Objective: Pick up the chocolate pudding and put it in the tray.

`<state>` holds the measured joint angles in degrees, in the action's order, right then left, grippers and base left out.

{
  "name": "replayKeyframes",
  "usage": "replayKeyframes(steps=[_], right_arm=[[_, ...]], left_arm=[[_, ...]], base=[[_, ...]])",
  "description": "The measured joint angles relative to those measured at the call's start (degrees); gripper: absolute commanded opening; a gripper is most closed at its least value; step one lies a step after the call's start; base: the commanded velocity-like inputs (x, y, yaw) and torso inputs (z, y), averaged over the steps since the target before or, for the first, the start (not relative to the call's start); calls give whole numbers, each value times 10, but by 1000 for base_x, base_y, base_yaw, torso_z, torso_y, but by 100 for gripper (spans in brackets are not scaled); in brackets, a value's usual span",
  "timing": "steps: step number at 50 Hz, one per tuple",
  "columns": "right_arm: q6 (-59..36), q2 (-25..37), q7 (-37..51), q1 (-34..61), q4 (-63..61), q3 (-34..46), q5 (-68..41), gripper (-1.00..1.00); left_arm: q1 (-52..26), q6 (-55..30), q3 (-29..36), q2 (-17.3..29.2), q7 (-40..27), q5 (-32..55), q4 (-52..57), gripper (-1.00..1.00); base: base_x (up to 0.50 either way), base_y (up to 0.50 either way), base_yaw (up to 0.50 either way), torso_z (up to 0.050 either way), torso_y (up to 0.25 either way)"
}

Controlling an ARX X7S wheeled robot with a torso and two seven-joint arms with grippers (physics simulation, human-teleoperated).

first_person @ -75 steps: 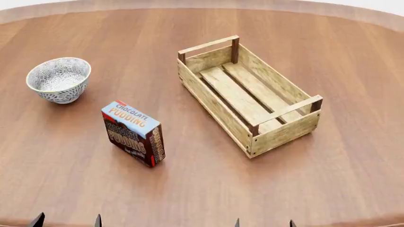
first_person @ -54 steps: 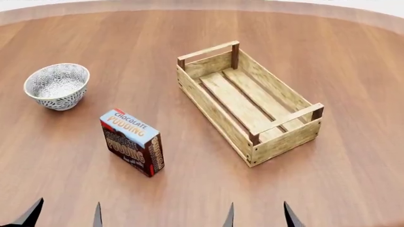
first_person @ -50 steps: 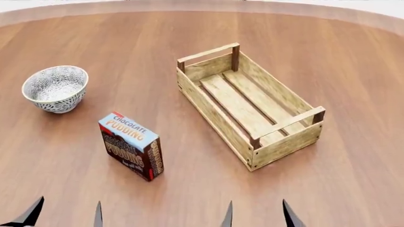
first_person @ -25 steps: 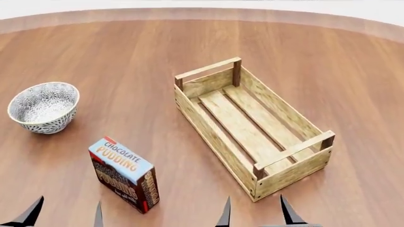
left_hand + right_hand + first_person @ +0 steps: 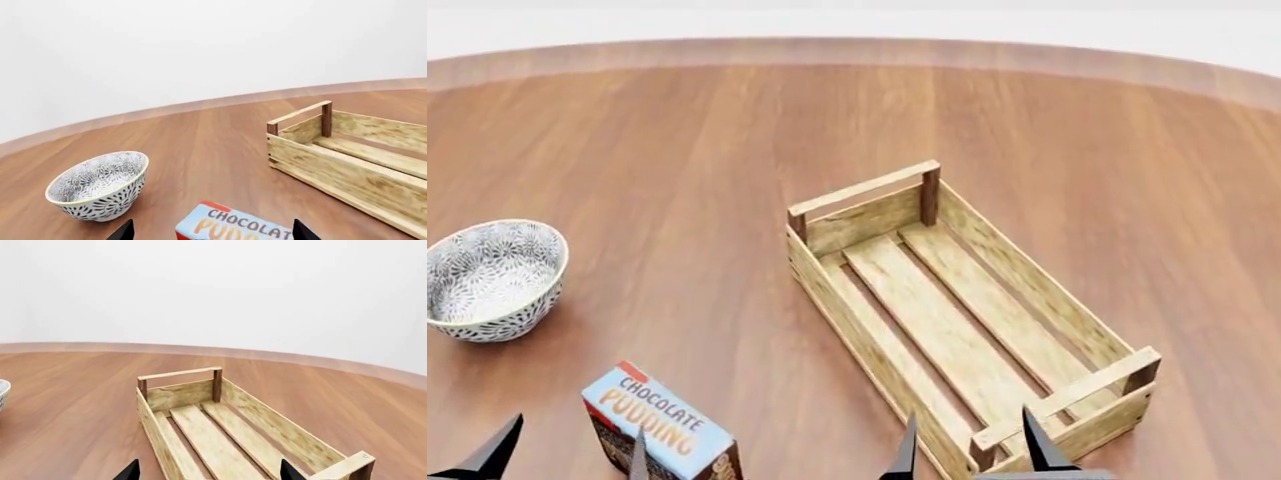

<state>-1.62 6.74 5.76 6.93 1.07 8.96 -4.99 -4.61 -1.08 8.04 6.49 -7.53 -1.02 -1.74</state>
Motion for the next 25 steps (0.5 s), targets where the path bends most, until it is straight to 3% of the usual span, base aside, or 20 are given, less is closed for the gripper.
replayKeyframes(steps=[8, 25], right_arm=[[-2, 3, 4, 2, -1, 4, -5, 100], [0, 21, -61, -11, -15, 22, -71, 100]], left_arm=[[0, 0, 5, 4, -5, 3, 2, 100], [1, 11, 17, 11, -6, 13, 5, 100]], base=[[317, 0, 0, 0, 0], [0, 0, 0, 0, 0]])
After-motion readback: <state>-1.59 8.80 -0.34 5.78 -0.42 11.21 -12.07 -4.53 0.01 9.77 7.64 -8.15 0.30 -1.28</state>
